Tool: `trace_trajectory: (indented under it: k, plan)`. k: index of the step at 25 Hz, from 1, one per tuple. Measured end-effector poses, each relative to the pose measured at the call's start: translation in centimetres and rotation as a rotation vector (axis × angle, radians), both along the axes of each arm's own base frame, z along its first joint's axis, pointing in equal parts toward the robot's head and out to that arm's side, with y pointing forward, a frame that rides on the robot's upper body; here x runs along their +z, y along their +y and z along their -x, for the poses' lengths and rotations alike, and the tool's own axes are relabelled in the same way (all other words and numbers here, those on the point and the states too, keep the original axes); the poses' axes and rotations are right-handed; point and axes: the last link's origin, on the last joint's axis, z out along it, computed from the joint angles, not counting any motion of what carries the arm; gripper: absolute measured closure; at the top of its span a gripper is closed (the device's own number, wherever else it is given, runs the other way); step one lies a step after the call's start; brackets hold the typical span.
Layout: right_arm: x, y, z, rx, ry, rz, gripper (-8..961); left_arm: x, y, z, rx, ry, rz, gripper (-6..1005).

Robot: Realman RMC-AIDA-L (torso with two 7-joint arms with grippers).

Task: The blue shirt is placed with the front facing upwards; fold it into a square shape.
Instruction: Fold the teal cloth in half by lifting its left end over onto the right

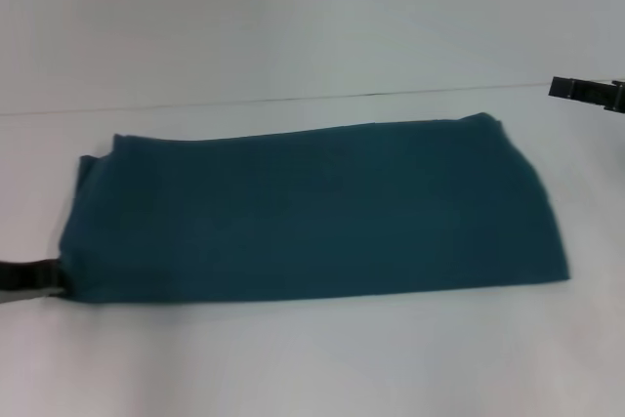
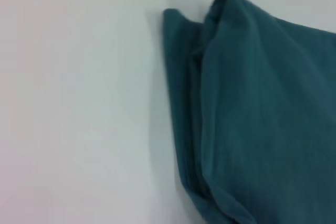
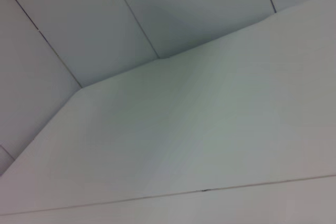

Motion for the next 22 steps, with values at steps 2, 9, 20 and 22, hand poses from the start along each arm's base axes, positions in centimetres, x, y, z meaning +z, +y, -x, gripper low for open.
trace_trajectory:
  k: [2,9,20,22]
  plan:
    - [-0.1,0.2,0.2,0.005,0.001,0.0,229,0.8,-0.6,0.9,0.02,-0.012,-0.027,978]
    - [-0.4,0.6,0.8,0.018,0.007,0.002,229,3.6,-2.6,4.1,0.086,-0.046,-0.115,979]
    - [-0.7,0.7,1.0,0.019,0.013,0.007,229,7.2,-4.6,6.7,0.13,-0.058,-0.204,978]
    - [-0.8,0.7,1.0,0.018,0.014,0.008,229,7.4,-4.7,6.8,0.132,-0.057,-0.206,978]
